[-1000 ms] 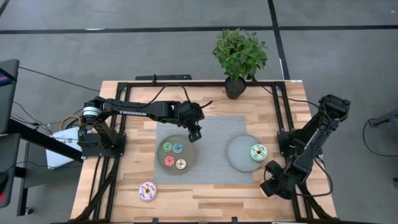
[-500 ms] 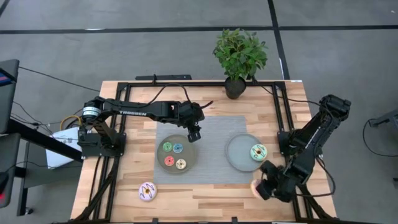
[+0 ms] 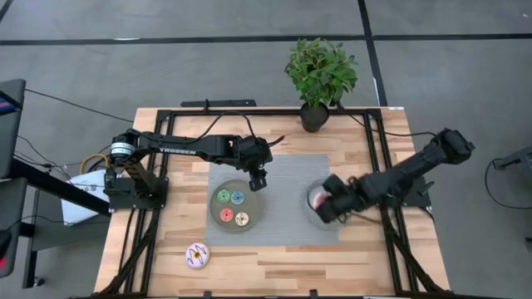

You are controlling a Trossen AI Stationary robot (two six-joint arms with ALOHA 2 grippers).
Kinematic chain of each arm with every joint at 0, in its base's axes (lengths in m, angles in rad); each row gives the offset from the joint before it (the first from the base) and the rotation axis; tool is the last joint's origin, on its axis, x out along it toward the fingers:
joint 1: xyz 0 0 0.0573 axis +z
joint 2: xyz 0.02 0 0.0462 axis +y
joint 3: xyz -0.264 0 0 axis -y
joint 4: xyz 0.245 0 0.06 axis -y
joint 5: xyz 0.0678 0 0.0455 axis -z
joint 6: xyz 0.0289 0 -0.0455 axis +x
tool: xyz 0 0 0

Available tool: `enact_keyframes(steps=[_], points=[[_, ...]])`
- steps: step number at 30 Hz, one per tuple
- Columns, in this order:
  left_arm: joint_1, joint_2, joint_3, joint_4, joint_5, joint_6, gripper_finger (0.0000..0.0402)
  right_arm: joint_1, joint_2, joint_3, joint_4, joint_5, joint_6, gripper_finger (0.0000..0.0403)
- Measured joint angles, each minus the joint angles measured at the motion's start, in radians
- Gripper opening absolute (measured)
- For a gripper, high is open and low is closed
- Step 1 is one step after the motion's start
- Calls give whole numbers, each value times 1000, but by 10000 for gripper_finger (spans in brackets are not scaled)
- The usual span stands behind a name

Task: Pick & Place donuts
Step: Put the large pink donut on the gray plate

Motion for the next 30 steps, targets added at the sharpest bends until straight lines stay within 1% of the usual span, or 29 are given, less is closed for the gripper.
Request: enact_keyframes(steps=[6, 11, 15, 20, 28, 30], points=[[0, 0, 0, -1, 8, -1, 190, -206, 6, 0, 12, -66, -232, 70], [0, 0, 0, -1, 8, -2, 190, -300, 6, 0, 14, -130, -370, 70], [0, 0, 0, -1, 8, -2, 190, -330, 6, 0, -13, -133, -410, 70], [0, 0, 0, 0, 8, -2, 190, -327, 6, 0, -57, -143, -429, 70], [0, 0, 0, 1, 8, -2, 190, -328, 29, -5, -27, -145, -484, 70], [0, 0, 0, 2, 8, -2, 190, -328, 58, -11, -5, -150, -484, 70]])
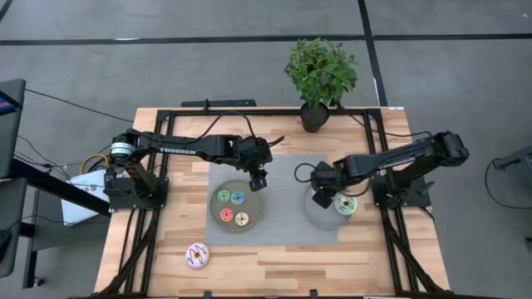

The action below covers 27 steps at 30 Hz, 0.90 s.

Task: Pick & Place donuts
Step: Put the large pink donut on the gray plate

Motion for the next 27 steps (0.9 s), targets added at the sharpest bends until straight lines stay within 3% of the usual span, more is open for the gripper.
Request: enact_keyframes(steps=[12, 27], points=[[0, 0, -1, 7, -2, 1, 190, -7, 124, -2, -11, -3, 0, 70], [0, 0, -1, 9, -4, 1, 190, -7, 125, -2, -17, -4, -7, 90]])
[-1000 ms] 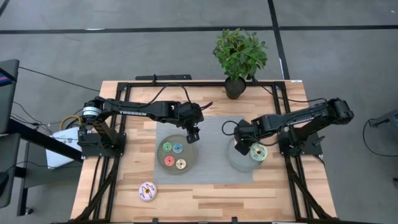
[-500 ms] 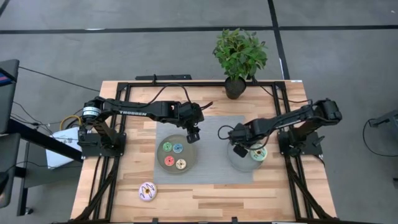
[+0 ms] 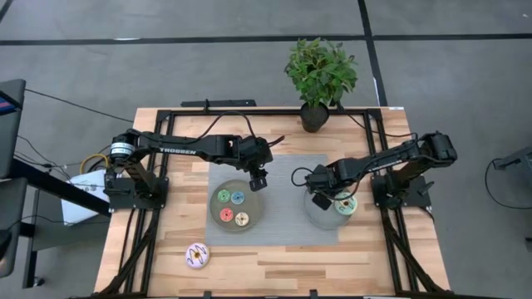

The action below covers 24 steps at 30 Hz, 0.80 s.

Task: Pick & Place donuts
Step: Put the large pink donut on the gray plate, then put the large purple donut on the gray plate

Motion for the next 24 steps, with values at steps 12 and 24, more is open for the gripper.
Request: enact_keyframes(steps=[12, 24], points=[[0, 0, 0, 0, 0, 0, 190, 0, 0, 1, -2, -2, 7, 171], [0, 0, 0, -29, 0, 0, 190, 71, -7, 189, -167, 77, -27, 186]])
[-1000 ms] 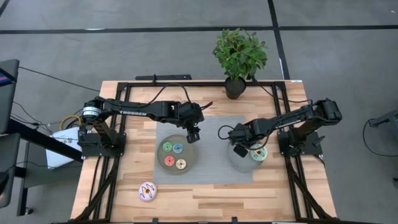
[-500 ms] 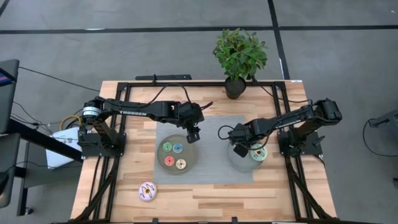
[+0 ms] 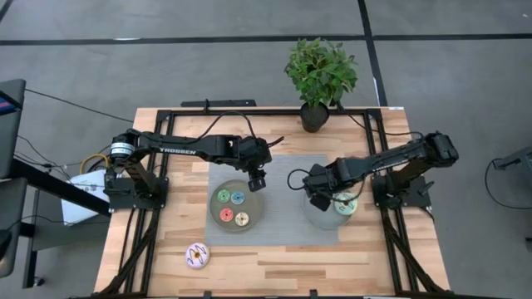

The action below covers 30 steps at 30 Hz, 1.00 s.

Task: Pick & Place donuts
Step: Put the large purple donut on the gray plate

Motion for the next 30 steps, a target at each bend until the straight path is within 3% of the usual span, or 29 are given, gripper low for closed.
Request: enact_keyframes(steps=[7, 13, 17, 21, 30], points=[[0, 0, 0, -70, 3, -10, 190, 106, -120, 48, -46, 98, 23, 174], [0, -1, 0, -60, 3, -13, 190, 155, -329, -23, -3, 249, 78, 161], [0, -1, 0, -36, 15, -12, 190, 142, -477, -118, 131, 296, -20, 155], [1, -1, 0, -2, 67, -14, 190, 90, -615, -254, 340, 278, -123, 147], [6, -40, 1, 4, 126, -41, 190, -19, -837, -553, 834, 75, -235, 123]])
